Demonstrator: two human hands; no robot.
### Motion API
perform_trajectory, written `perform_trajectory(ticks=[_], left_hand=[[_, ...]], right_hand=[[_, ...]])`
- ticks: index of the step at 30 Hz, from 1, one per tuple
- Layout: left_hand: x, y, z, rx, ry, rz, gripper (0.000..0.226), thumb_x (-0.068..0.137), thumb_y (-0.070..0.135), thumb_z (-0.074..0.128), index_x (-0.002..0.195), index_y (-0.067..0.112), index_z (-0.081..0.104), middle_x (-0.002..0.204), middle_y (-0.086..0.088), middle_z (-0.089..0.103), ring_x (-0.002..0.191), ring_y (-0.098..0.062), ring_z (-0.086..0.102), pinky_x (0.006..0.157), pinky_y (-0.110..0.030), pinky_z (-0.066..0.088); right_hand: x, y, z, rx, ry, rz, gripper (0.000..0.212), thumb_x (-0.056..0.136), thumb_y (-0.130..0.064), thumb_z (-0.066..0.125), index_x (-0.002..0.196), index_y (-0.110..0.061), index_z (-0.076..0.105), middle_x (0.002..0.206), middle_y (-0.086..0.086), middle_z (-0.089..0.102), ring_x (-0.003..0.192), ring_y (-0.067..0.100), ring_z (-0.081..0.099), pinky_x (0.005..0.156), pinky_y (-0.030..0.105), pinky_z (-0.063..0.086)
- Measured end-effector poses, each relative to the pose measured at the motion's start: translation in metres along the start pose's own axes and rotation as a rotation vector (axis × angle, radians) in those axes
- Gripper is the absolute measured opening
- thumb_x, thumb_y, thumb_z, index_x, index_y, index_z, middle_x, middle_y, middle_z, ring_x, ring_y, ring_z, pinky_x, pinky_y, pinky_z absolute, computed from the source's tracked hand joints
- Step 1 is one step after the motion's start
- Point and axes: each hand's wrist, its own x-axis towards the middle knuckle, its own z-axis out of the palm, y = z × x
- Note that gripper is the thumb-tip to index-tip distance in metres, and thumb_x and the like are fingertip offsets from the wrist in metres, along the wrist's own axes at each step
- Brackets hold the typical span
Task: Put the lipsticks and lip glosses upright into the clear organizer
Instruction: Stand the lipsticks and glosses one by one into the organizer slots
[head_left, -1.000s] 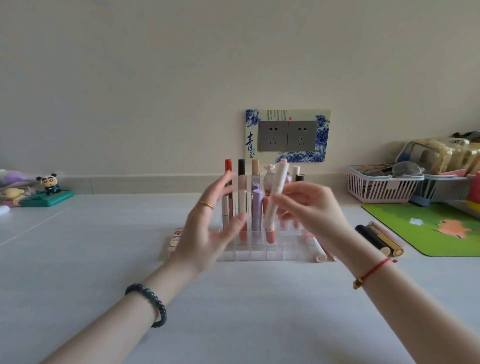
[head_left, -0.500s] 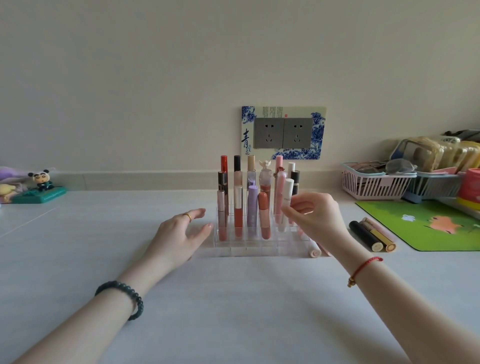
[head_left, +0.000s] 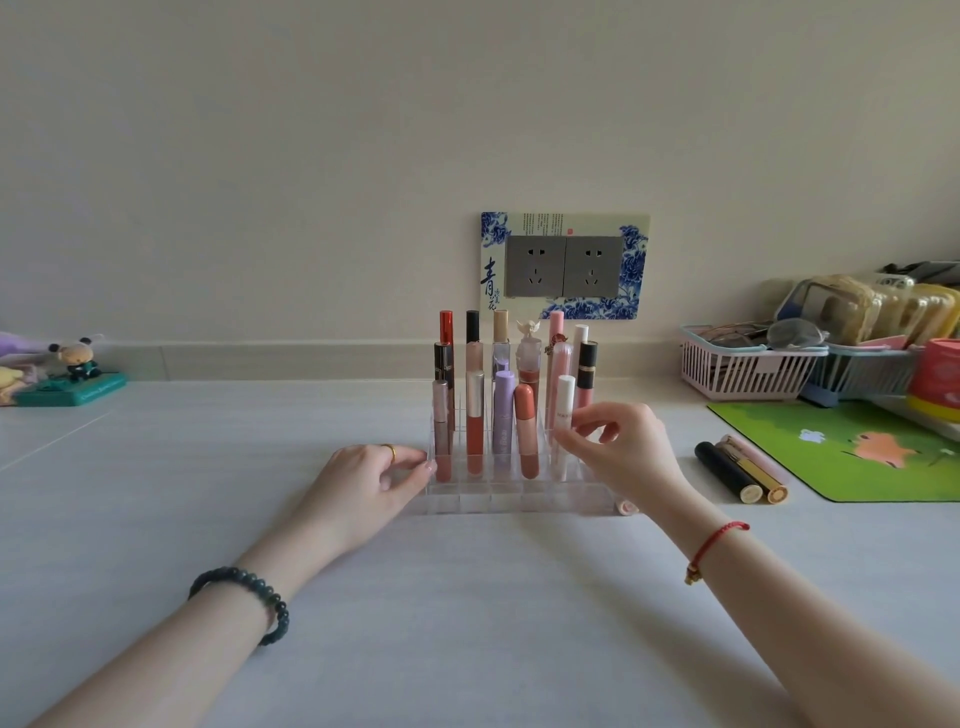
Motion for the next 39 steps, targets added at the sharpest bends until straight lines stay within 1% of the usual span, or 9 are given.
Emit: perform_trajectory(ticks=[6, 12, 17, 21, 25, 28, 31, 34, 39], left_hand=[[0.002, -0.007, 0.003, 0.007, -0.018, -0.003, 0.077, 0.061, 0.075, 0.031, 0.105, 0.024, 0.067, 0.095, -0.012, 0.072, 0.092, -0.023, 0.065, 0.086, -0.033, 0.05], [-0.001, -0.001, 0.002, 0.003, -0.015, 0.007, 0.072, 0.063, 0.07, 0.036, 0.105, 0.021, 0.068, 0.103, 0.001, 0.072, 0.094, -0.019, 0.065, 0.086, -0.03, 0.049], [0.0, -0.004, 0.002, 0.03, -0.01, 0.0, 0.078, 0.059, 0.074, 0.029, 0.104, 0.023, 0.068, 0.094, -0.009, 0.073, 0.087, -0.022, 0.065, 0.082, -0.03, 0.05], [-0.001, -0.004, 0.002, 0.016, -0.019, -0.004, 0.078, 0.06, 0.074, 0.032, 0.106, 0.022, 0.068, 0.099, -0.006, 0.073, 0.092, -0.021, 0.065, 0.086, -0.032, 0.05], [0.002, -0.008, 0.003, 0.006, -0.033, -0.028, 0.073, 0.062, 0.075, 0.035, 0.104, 0.026, 0.068, 0.095, -0.009, 0.072, 0.093, -0.019, 0.065, 0.087, -0.034, 0.05], [0.002, -0.013, 0.004, 0.013, -0.037, -0.041, 0.057, 0.064, 0.077, 0.033, 0.085, 0.037, 0.068, 0.08, -0.001, 0.07, 0.082, -0.014, 0.062, 0.079, -0.027, 0.049], [0.002, -0.014, 0.005, 0.016, -0.032, -0.043, 0.049, 0.065, 0.076, 0.033, 0.076, 0.041, 0.065, 0.078, 0.002, 0.07, 0.081, -0.013, 0.062, 0.08, -0.027, 0.049], [0.003, -0.013, 0.005, 0.009, -0.027, -0.046, 0.066, 0.064, 0.076, 0.035, 0.094, 0.029, 0.07, 0.086, 0.003, 0.072, 0.089, -0.014, 0.064, 0.085, -0.031, 0.05], [0.0, -0.005, 0.005, 0.006, -0.009, -0.026, 0.06, 0.069, 0.064, 0.044, 0.101, 0.021, 0.07, 0.098, 0.003, 0.073, 0.093, -0.015, 0.064, 0.084, -0.026, 0.047]], right_hand=[[0.001, 0.002, 0.002, 0.004, -0.016, 0.005, 0.015, 0.076, -0.028, 0.069, 0.086, -0.018, 0.067, 0.074, -0.007, 0.06, 0.059, 0.001, 0.045, 0.053, 0.012, 0.033], [0.0, 0.002, 0.002, -0.016, -0.024, -0.018, 0.015, 0.076, -0.029, 0.068, 0.086, -0.018, 0.065, 0.074, -0.006, 0.059, 0.058, 0.0, 0.043, 0.052, 0.011, 0.03], [0.001, 0.005, 0.003, -0.059, -0.053, -0.019, 0.018, 0.076, -0.03, 0.068, 0.089, -0.018, 0.065, 0.078, -0.005, 0.059, 0.061, 0.001, 0.043, 0.053, 0.012, 0.029], [0.0, 0.003, -0.001, -0.054, -0.05, -0.047, 0.019, 0.075, -0.034, 0.069, 0.087, -0.02, 0.064, 0.075, -0.007, 0.058, 0.061, 0.001, 0.044, 0.052, 0.012, 0.03], [0.007, -0.01, -0.018, 0.078, 0.142, -0.104, 0.014, 0.078, -0.033, 0.065, 0.079, -0.02, 0.065, 0.064, -0.008, 0.059, 0.052, 0.003, 0.044, 0.05, 0.012, 0.034], [0.018, -0.015, -0.044, 0.145, 0.368, -0.12, 0.009, 0.08, -0.026, 0.064, 0.084, -0.018, 0.068, 0.061, -0.01, 0.058, 0.051, 0.006, 0.047, 0.049, 0.01, 0.039], [0.024, -0.005, -0.074, 0.087, 0.441, -0.068, 0.014, 0.08, -0.026, 0.065, 0.085, -0.014, 0.071, 0.064, -0.002, 0.063, 0.058, 0.008, 0.055, 0.063, 0.02, 0.047], [0.023, 0.021, -0.095, -0.144, 0.334, 0.068, 0.016, 0.079, -0.022, 0.065, 0.085, -0.009, 0.073, 0.072, 0.003, 0.064, 0.071, 0.019, 0.06, 0.076, 0.034, 0.05], [0.021, 0.066, -0.101, -0.517, 0.047, 0.306, 0.019, 0.075, -0.024, 0.069, 0.085, -0.009, 0.074, 0.089, 0.012, 0.068, 0.079, 0.026, 0.058, 0.075, 0.037, 0.053]])
